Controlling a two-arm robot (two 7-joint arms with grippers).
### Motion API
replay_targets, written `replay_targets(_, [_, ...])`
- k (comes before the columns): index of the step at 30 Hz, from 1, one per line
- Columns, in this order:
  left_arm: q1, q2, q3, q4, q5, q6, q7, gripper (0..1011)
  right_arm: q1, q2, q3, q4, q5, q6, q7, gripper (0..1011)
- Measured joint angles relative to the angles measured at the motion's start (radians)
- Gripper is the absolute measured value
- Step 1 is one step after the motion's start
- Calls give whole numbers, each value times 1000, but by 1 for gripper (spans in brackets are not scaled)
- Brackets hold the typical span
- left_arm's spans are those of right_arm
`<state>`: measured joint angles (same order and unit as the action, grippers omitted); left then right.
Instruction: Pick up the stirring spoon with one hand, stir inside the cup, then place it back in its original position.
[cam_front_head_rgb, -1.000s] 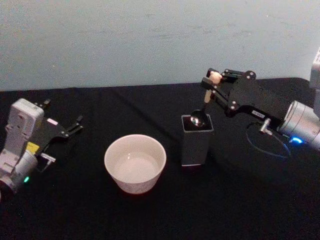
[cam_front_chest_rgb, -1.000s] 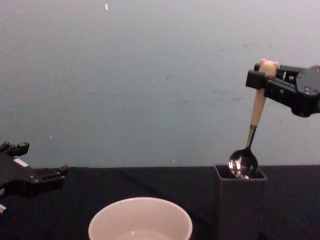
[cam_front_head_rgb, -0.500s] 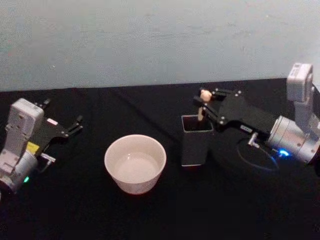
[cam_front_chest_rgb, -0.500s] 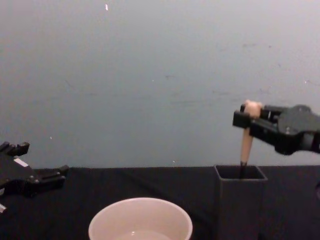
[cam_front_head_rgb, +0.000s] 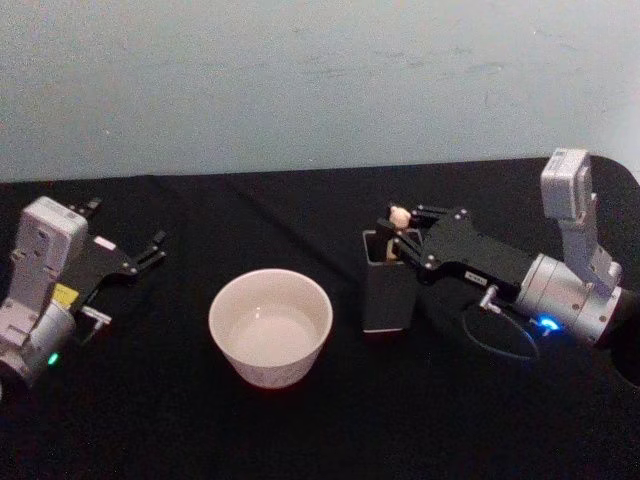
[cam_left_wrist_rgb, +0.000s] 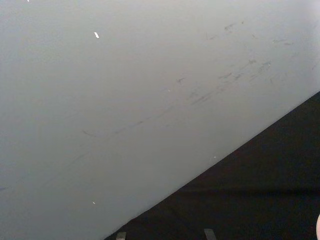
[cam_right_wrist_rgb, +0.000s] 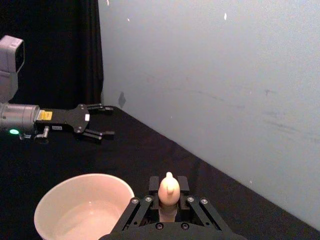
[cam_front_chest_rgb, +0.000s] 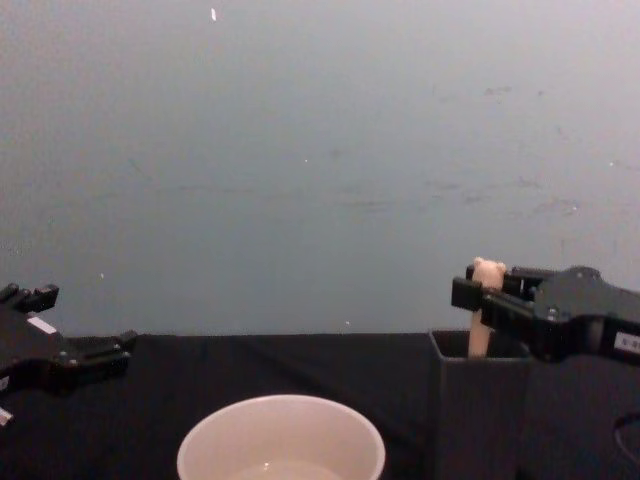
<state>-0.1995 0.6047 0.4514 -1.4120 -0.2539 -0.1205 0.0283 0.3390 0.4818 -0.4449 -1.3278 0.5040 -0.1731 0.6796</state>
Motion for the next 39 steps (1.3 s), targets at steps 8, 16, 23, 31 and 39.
replay_targets(8, [0,0,0,0,0,0,0,1001,0,-8,-4,20,-7,8,-5,211])
replay_targets(16, [0,0,0,0,0,0,0,1001,-1,-11,-6,26,-17,9,-10,211])
replay_targets(23, [0,0,0,0,0,0,0,1002,-1,-11,-5,25,-15,9,-9,211])
replay_targets(31, [0,0,0,0,0,0,0,1002,-1,-10,-5,25,-13,9,-9,377])
replay_targets(39, [0,0,0,0,0,0,0,1001,-1,-10,-4,24,-13,8,-8,644])
